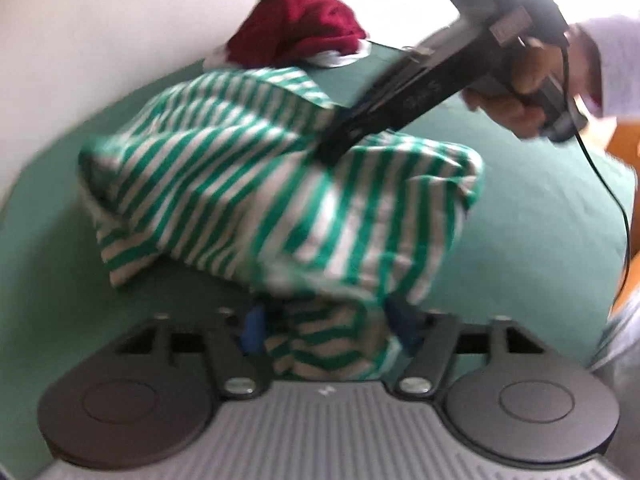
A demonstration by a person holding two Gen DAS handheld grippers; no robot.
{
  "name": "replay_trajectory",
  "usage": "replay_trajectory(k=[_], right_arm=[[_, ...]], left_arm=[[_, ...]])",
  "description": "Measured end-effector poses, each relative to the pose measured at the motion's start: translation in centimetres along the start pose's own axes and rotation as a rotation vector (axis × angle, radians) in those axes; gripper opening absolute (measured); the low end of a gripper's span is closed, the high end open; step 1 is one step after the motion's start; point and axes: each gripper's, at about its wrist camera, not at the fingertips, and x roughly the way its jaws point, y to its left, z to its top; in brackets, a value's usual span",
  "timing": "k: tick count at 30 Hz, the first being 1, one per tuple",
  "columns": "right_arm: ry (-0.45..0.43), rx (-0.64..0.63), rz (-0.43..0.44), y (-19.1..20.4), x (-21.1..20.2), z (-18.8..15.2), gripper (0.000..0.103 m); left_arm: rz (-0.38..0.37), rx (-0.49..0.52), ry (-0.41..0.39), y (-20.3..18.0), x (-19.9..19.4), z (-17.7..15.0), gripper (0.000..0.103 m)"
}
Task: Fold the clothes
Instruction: 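Grasp a shirt corner with the left gripper while the right gripper holds another corner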
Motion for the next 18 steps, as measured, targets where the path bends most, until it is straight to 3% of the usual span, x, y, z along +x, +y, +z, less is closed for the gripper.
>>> replay_trajectory(k=[1,3,6,10,14,18], right_arm=[[0.001,0.042,0.012,-0.8,-0.2,-0.1,0.007],[0.011,0.069,0.019,-1.3,-1.0,-0.3,0.006],[0.005,0.042,-0.003,-0.6,-3.7,-0.5,0.019],[-0.031,-0.222,-0.046,1.8,-8.3,-2.8,0.04],[0.057,-0.441,0.04,5.1,-9.2,-5.7,0.042],[0.109,-0.586,0.021,6.3,-7.0,-7.6,0.041]], left_arm=[[0.006,0.001,0.003,0.4,-0.2,-0.1,0.078],[0.022,0.007,0.013,0.9,-0.9,-0.4,0.078],[0.052,0.023,0.021,0.8,-3.2,-0.7,0.071],[0.101,0.162,-0.02,-2.2,-6.6,-0.6,0.07],[0.061,0.334,-0.06,-5.8,-6.7,0.1,0.074],[-0.003,0.438,-0.021,-7.1,-4.1,0.0,0.073]])
